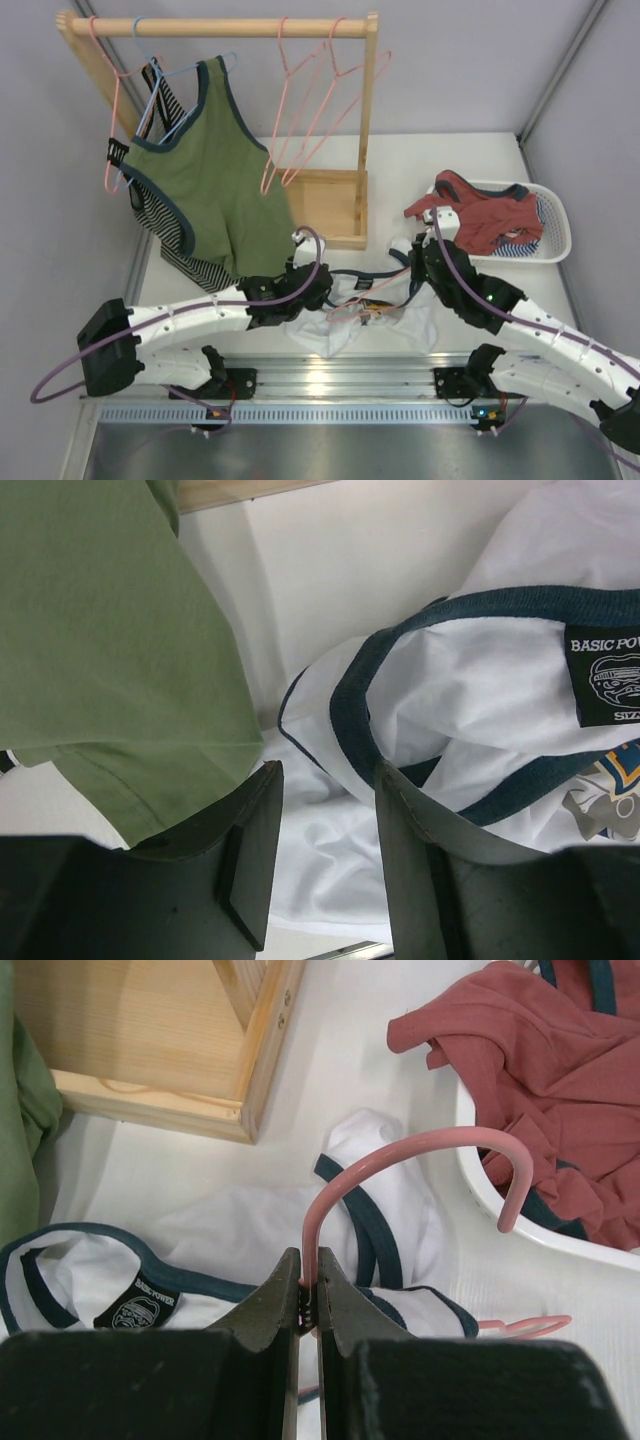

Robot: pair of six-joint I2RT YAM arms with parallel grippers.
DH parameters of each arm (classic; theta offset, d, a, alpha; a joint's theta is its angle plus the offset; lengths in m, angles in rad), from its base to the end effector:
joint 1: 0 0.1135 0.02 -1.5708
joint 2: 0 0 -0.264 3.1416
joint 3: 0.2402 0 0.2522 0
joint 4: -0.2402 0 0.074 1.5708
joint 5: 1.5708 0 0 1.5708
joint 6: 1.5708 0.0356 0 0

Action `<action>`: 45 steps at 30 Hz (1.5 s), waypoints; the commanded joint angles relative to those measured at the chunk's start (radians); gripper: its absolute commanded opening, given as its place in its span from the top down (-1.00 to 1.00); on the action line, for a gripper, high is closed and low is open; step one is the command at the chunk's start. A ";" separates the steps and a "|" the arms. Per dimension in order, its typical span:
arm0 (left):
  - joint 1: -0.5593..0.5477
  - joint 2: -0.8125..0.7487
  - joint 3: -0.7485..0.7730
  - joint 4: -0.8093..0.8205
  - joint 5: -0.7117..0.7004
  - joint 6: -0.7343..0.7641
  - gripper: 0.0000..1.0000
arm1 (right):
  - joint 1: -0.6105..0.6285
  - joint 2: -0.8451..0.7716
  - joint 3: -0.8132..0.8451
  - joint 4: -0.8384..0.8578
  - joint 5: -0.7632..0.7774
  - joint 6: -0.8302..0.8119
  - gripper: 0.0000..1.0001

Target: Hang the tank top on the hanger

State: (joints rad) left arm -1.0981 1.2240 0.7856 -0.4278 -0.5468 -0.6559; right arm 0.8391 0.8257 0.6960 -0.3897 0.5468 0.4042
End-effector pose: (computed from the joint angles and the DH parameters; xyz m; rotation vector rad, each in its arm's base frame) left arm 0.1281 -0.2099 0.2326 0.2705 2.2745 -0.2354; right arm 0.1356 0.1233 0.2835 -0.1131 2.0122 0.2186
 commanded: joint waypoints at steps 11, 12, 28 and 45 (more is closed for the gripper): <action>-0.006 0.028 0.009 0.115 0.013 0.035 0.03 | 0.031 0.015 0.065 0.005 0.045 0.012 1.00; -0.006 0.040 0.014 0.107 0.008 0.033 0.03 | 0.029 0.016 0.065 0.006 0.045 0.013 1.00; -0.005 0.028 0.012 0.067 -0.073 -0.033 0.89 | 0.031 0.036 0.085 -0.011 0.103 0.035 1.00; -0.013 -0.115 -0.034 0.070 -0.002 0.002 1.00 | 0.032 0.222 0.226 -0.104 0.352 0.137 1.00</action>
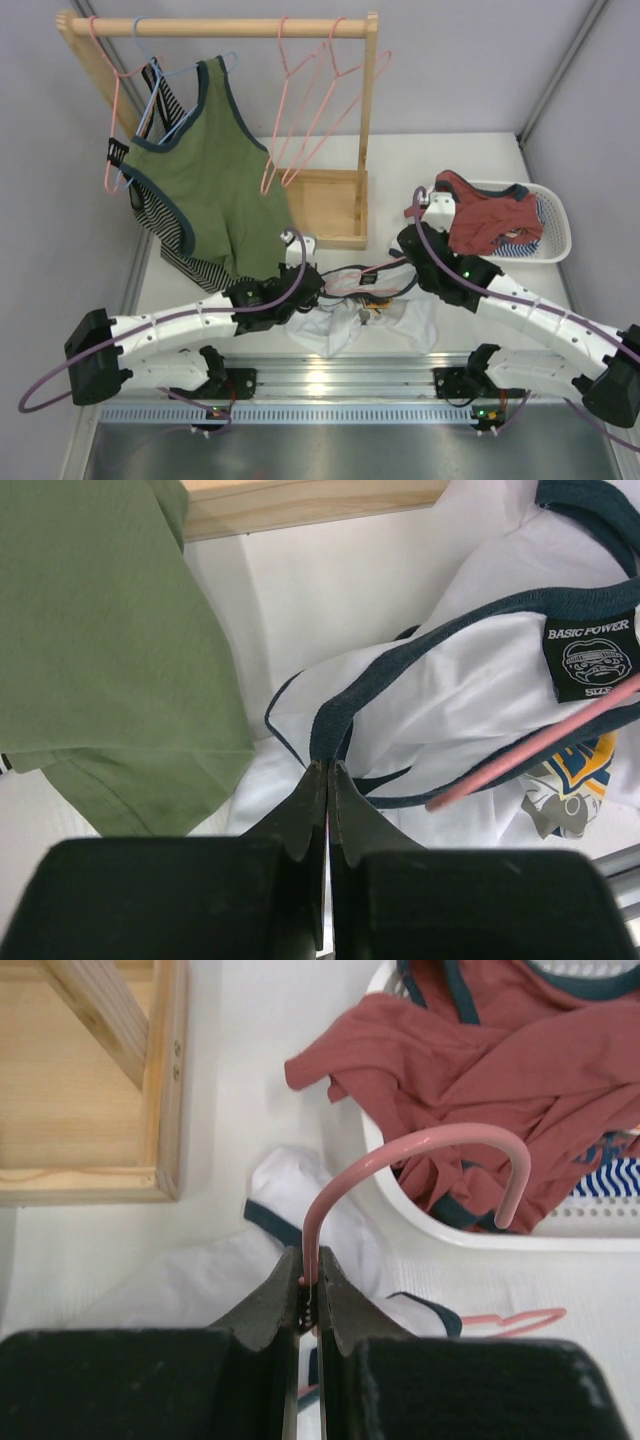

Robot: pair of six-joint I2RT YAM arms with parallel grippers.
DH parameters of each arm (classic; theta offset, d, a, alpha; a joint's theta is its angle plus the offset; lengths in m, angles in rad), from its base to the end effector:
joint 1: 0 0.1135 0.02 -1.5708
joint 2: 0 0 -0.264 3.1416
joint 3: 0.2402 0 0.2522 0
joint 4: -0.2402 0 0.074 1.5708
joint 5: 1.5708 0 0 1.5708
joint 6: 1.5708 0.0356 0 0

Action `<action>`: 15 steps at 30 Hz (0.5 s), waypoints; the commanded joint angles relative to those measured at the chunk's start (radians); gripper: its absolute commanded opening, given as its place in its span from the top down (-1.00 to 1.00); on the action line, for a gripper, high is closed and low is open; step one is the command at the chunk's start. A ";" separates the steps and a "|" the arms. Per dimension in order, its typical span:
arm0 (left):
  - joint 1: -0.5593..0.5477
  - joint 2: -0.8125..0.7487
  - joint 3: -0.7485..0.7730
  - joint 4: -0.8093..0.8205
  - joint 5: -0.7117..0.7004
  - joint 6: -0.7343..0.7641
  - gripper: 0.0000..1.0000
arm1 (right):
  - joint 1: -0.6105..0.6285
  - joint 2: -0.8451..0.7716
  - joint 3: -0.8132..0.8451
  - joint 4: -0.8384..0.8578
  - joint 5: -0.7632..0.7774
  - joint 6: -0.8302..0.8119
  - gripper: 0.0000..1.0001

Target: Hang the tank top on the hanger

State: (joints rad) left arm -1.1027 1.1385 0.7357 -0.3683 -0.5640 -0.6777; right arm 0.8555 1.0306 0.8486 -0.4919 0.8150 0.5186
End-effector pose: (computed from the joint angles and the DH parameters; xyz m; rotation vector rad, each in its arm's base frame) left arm 0.1221 -0.1993 0.2398 0.2010 2.2103 -0.3220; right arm 0.1592 0.1437 0.2932 0.0731 2.0122 -0.0563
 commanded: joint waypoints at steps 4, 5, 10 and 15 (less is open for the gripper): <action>-0.020 -0.040 0.053 0.002 0.019 0.035 1.00 | 0.027 0.043 0.092 -0.016 0.124 0.027 1.00; -0.022 -0.040 0.062 0.000 0.022 0.038 1.00 | 0.028 0.045 0.092 -0.016 0.128 0.031 1.00; -0.032 -0.017 0.142 -0.038 0.009 0.046 1.00 | 0.053 0.065 0.104 -0.019 0.173 0.034 1.00; -0.037 0.033 0.232 -0.081 0.003 0.041 1.00 | 0.068 0.083 0.113 -0.016 0.194 0.050 1.00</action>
State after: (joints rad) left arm -1.1324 1.1416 0.9001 -0.4210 -0.5446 -0.6510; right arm 0.9028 1.1046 0.8970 -0.5201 0.9459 0.5472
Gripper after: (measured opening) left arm 0.010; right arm 0.045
